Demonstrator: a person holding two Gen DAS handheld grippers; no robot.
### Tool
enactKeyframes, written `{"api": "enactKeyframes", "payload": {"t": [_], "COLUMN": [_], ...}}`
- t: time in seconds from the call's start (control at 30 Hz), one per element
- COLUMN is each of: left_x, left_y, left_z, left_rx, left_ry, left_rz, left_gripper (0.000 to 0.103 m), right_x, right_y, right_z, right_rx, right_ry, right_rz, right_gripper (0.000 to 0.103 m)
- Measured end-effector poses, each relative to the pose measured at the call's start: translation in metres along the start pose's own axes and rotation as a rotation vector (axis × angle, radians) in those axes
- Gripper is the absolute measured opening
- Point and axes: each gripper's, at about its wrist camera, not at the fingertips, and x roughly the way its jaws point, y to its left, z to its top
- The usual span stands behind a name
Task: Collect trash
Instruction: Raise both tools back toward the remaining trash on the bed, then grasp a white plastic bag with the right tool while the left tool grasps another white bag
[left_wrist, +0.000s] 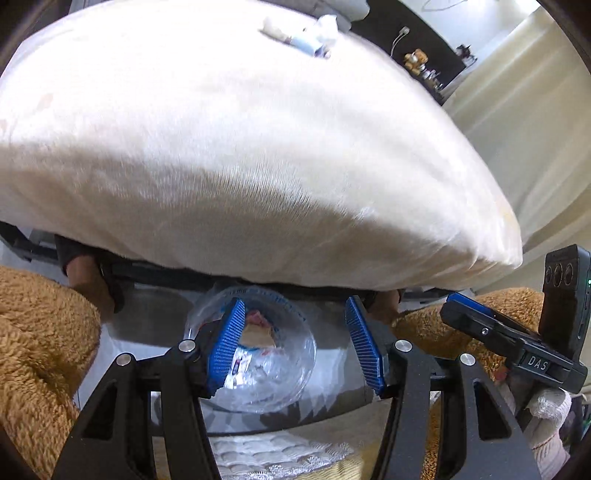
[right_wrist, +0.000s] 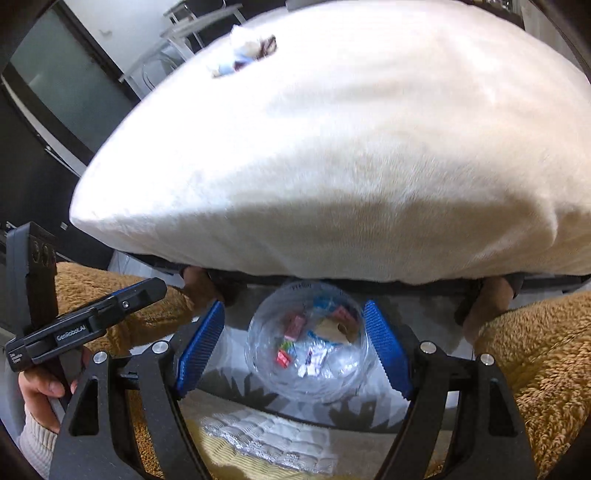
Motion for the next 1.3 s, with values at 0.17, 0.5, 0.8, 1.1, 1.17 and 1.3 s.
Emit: {"api": "enactKeyframes", "payload": {"t": [0.17, 0.5, 0.8, 1.1, 1.17, 1.3], "left_x": [-0.033, -0.067, -0.051, -0.027, -0.022, -0.014], "left_y": [-0.009, -0.030, -0.016, 0.009, 0.015, 0.027], "left_z": [0.003, 0.036, 0.116, 0.210, 0.224, 0.246], "left_rx": [0.051, 0.127, 0.156, 0.160, 0.155, 0.161], "left_ry": [-0.111, -0.271, -0.289, -0.318, -0.317, -0.318], "left_rz": [-0.009, -0.065, -0.071, -0.033, -0.032, -0.024], "left_gripper": [0.056, 0.056, 0.056, 0.056, 0.056, 0.056], "right_x": [-0.038, -0.099, -0.061, 0.027, 0.049, 0.088], "right_y": [0.002, 0.022, 0.005, 0.011, 0.015, 0.026], "right_z": [0.002, 0.044, 0.139, 0.240, 0.258, 0.287], "right_rx": [-0.017, -0.148, -0.157, -0.139, -0.131, -0.127], "right_ry": [-0.124, -0.417, -0.404, -0.277, -0.242, -0.207], "right_rz": [0.060, 0.065, 0.069, 0.124, 0.132, 0.122], "right_gripper": [0.077, 0.077, 0.077, 0.077, 0.077, 0.077]}}
